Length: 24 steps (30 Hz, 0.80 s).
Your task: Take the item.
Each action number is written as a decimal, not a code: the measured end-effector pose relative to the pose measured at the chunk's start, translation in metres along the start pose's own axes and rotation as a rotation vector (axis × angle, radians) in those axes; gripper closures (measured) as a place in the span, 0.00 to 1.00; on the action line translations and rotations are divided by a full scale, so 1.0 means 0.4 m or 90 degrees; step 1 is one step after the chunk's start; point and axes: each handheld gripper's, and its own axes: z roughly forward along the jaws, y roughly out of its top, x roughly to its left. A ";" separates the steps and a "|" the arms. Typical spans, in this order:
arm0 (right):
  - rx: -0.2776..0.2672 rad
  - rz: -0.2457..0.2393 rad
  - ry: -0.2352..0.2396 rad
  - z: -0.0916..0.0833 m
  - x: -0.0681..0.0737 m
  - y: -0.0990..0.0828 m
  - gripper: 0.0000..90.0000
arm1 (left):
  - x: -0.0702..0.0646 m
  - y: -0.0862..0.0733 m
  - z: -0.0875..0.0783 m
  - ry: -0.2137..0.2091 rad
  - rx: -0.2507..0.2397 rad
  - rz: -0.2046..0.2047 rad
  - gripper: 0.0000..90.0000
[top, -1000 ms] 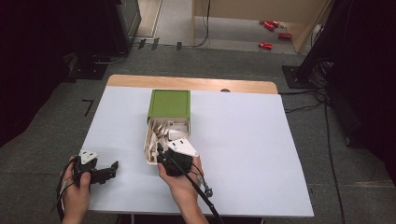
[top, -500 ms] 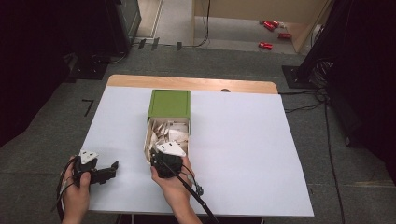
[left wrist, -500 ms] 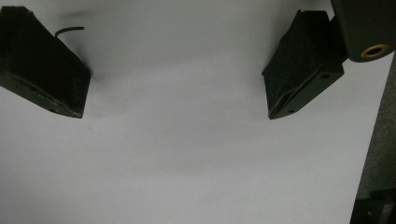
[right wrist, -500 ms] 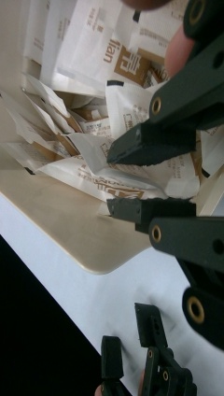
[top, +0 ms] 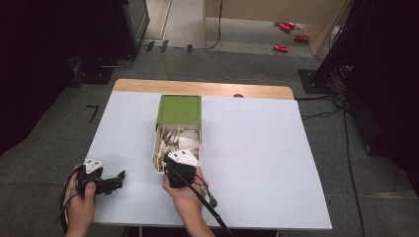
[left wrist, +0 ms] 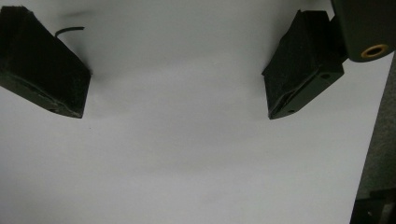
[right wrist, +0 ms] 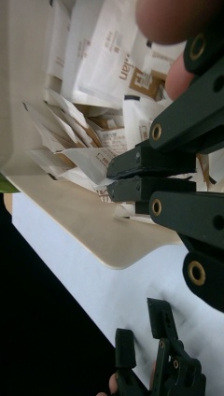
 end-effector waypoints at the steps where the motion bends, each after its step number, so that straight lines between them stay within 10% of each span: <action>1: 0.000 0.000 0.000 0.000 0.000 0.000 0.99 | 0.000 0.000 0.000 0.000 0.000 0.000 0.09; 24: -0.066 0.000 -0.029 -0.099 -0.068 0.075 0.99 | 0.000 0.000 0.000 0.000 0.002 0.001 0.09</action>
